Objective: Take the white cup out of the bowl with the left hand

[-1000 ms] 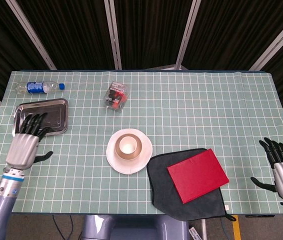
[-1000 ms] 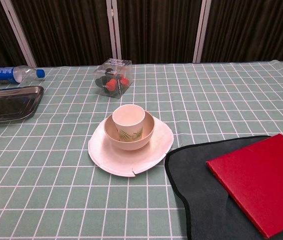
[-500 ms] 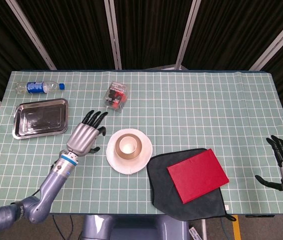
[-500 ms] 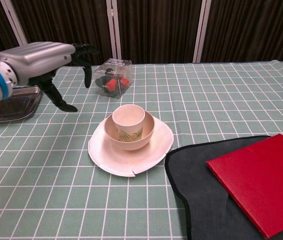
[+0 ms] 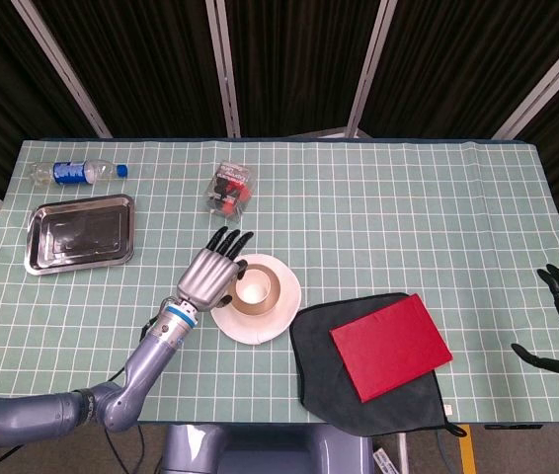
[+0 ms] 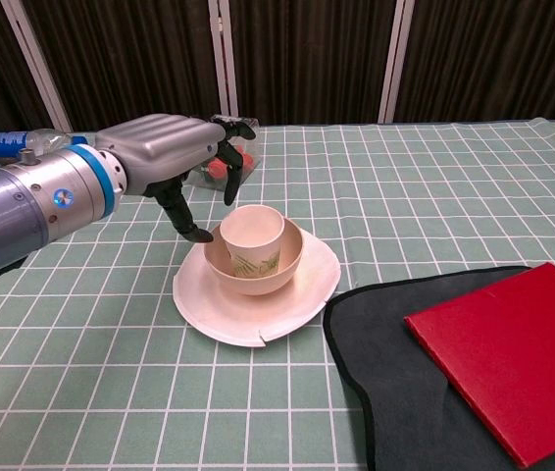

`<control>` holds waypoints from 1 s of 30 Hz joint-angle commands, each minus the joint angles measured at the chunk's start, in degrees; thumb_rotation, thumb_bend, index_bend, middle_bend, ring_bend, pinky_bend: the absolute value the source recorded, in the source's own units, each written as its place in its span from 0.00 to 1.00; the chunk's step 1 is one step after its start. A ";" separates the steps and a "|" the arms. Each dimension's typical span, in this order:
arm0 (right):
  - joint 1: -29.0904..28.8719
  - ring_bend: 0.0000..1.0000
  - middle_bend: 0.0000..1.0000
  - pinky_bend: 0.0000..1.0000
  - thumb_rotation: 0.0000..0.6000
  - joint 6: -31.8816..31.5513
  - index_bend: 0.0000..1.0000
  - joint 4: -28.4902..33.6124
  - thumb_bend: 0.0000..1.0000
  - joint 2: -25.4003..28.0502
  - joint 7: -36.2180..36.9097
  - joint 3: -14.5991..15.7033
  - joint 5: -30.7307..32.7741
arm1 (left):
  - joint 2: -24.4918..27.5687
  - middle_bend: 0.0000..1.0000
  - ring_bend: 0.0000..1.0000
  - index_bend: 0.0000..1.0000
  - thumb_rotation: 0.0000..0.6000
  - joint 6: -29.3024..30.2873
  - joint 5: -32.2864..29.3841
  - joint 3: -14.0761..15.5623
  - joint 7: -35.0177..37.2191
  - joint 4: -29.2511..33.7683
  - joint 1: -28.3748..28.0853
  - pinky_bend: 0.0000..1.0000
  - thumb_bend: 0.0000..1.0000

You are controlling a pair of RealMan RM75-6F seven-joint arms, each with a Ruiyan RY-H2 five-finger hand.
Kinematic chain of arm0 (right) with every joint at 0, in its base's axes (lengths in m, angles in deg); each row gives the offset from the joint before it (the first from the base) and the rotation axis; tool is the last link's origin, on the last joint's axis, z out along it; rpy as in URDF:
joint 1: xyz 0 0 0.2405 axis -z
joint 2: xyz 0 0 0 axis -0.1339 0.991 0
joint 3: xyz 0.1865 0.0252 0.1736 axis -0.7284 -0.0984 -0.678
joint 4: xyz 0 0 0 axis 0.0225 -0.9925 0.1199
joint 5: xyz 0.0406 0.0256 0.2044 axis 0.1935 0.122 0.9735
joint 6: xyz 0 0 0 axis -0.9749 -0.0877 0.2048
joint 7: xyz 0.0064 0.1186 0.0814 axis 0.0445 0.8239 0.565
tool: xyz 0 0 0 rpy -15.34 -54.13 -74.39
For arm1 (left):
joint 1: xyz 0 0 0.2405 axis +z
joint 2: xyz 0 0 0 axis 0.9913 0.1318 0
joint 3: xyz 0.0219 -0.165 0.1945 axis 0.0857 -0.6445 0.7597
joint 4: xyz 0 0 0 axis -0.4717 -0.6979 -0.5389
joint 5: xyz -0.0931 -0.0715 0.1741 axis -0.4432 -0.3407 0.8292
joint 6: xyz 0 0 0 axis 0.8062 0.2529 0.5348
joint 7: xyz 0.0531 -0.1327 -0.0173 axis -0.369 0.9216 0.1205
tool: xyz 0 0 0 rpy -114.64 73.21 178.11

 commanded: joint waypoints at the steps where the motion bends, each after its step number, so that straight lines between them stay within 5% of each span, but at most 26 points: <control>1: -0.01 0.00 0.00 0.00 1.00 0.04 0.04 0.05 0.03 0.05 0.25 -0.03 0.04 | -1.75 0.00 0.00 0.51 1.00 -0.31 -1.84 -0.05 -0.22 -1.56 -1.38 0.00 0.24; 18: 0.29 0.00 0.00 0.00 1.00 -0.54 0.04 -0.32 0.03 0.66 2.59 -0.45 0.23 | -5.28 0.00 0.00 0.63 1.00 1.00 -5.56 2.40 -2.33 -4.43 -4.71 0.00 0.52; 25: 0.32 0.00 0.00 0.00 1.00 -0.66 0.04 -0.35 0.03 0.60 2.45 -0.44 0.05 | -1.76 0.00 0.00 0.65 1.00 4.67 -3.14 2.56 0.70 -0.60 -3.05 0.00 0.54; 30: 0.39 0.00 0.00 0.00 1.00 -0.76 0.04 -0.19 0.03 0.55 2.02 -0.48 0.14 | 6.47 0.00 0.00 0.65 1.00 8.67 0.20 2.56 5.00 6.32 0.68 0.00 0.54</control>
